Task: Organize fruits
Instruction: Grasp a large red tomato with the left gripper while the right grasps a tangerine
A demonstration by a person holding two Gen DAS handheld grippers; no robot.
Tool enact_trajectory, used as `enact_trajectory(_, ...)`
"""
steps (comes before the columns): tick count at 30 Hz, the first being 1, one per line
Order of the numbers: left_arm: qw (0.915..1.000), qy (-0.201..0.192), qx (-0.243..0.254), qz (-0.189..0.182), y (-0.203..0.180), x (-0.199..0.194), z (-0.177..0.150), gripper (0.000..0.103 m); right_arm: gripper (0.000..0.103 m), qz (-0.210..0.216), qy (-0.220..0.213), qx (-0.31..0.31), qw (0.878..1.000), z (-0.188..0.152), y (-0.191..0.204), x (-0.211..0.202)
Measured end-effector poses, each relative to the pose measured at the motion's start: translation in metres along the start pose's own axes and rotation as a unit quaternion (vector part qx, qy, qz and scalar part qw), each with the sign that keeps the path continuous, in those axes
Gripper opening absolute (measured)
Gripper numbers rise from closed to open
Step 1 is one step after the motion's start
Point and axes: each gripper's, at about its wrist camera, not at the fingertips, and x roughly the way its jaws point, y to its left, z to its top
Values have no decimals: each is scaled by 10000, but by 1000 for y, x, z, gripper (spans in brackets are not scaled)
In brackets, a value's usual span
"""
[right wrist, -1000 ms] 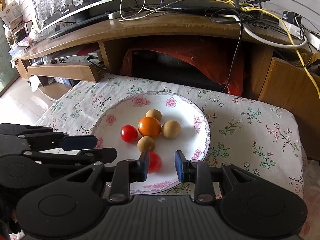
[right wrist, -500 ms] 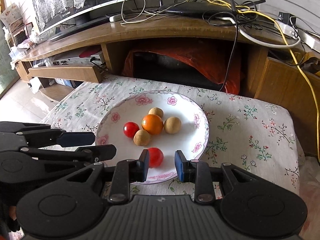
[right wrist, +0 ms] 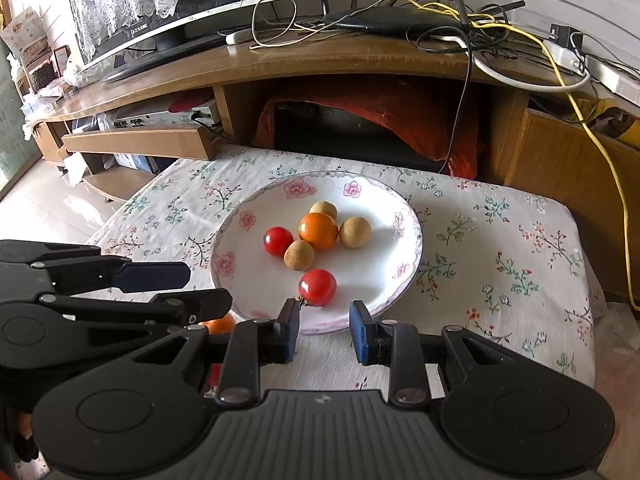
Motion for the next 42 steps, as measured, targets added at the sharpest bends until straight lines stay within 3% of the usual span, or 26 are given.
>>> enact_trajectory(11, 10000, 18, 46, -46, -1, -10, -9, 42, 28, 14, 42, 50, 10000, -7, 6, -6)
enact_trajectory(20, 9999, 55, 3, -142, 4, -17, -18, 48, 28, 83, 68, 50, 9999, -14, 11, -12)
enact_trajectory(29, 9990, 364, -268, -33, 23, -8, -30, 48, 30, 161, 174, -46, 9997, -19, 16, -13)
enact_trajectory(42, 9977, 470, -479, 131, 40, 2, -32, 51, 30, 55, 233, 128, 9996, -21, 2, -10)
